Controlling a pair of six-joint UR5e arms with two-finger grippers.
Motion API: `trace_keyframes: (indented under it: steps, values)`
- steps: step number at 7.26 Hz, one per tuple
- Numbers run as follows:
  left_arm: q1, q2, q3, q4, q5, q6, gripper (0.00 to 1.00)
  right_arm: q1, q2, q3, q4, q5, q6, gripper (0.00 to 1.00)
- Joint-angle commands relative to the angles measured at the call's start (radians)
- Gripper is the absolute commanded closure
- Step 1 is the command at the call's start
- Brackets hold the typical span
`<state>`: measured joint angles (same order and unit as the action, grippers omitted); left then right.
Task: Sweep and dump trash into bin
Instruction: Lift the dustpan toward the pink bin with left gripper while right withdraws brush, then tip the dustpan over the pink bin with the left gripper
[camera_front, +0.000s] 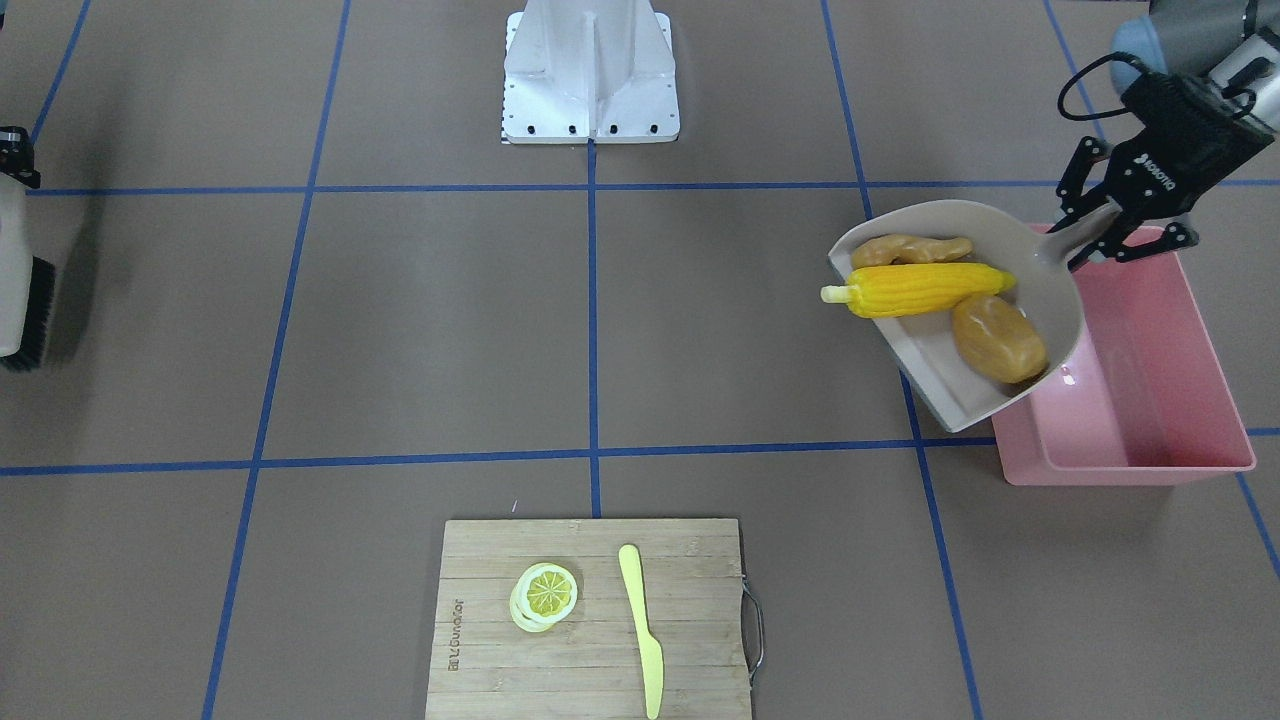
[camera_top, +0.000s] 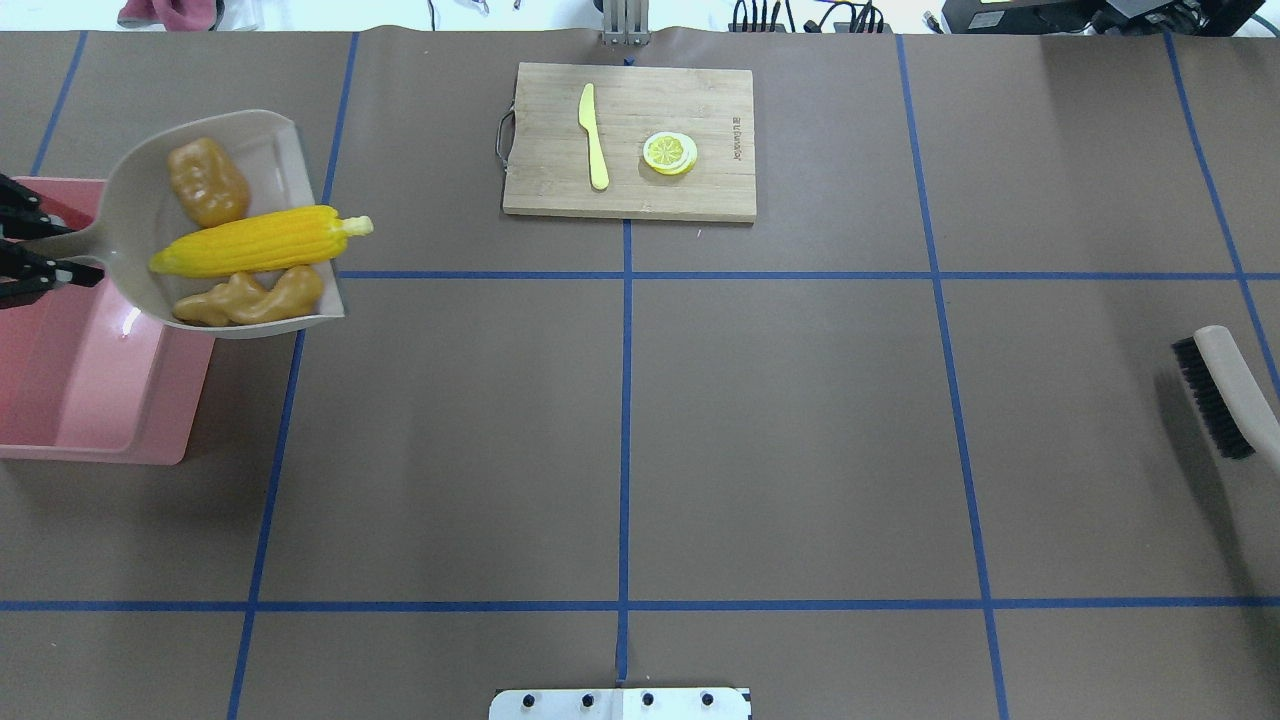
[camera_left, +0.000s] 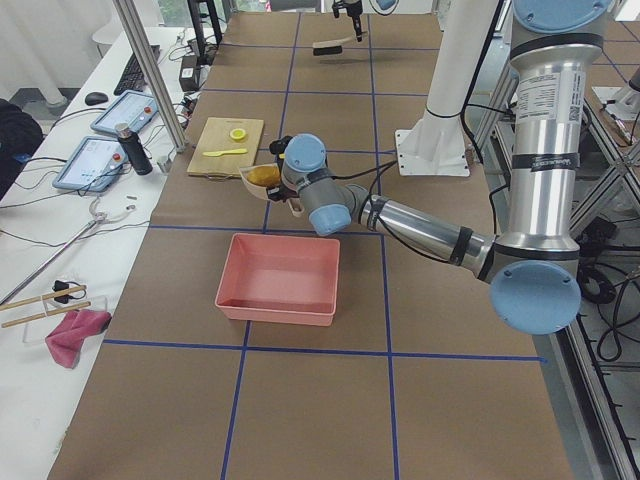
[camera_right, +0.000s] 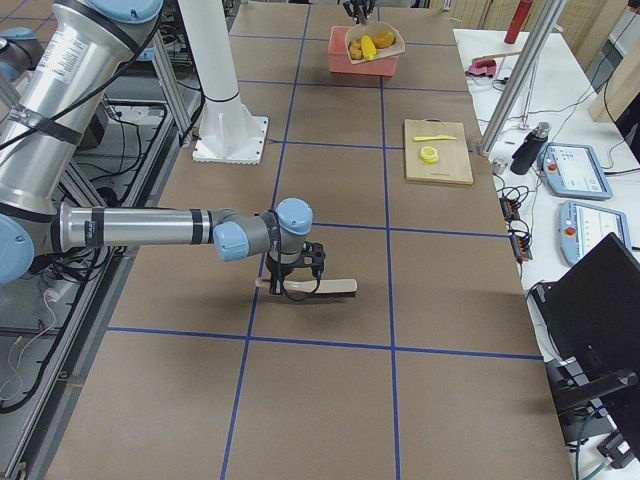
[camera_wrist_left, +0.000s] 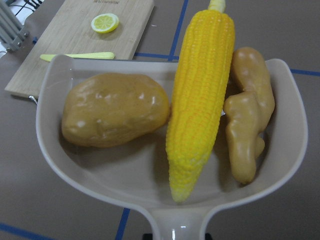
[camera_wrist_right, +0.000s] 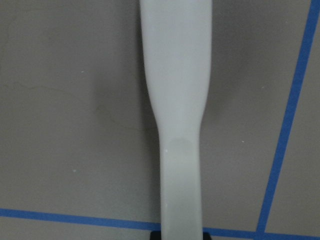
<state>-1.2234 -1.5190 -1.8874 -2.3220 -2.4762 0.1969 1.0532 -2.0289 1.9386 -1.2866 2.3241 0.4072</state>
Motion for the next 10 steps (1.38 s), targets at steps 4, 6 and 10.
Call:
trace_keyframes:
  steps: [4,6,10]
  values:
    - [-0.361,0.125,0.175,0.163,-0.087,0.599,1.00,0.010,0.009,-0.115,0.124,0.021,0.004,1.00]
    - [-0.380,0.114,0.136,0.153,0.041,0.795,1.00,0.011,0.012,-0.133,0.125,0.044,0.004,0.93]
    - [-0.323,0.105,0.042,0.079,0.330,1.089,1.00,0.111,0.012,-0.126,0.115,0.089,-0.011,0.00]
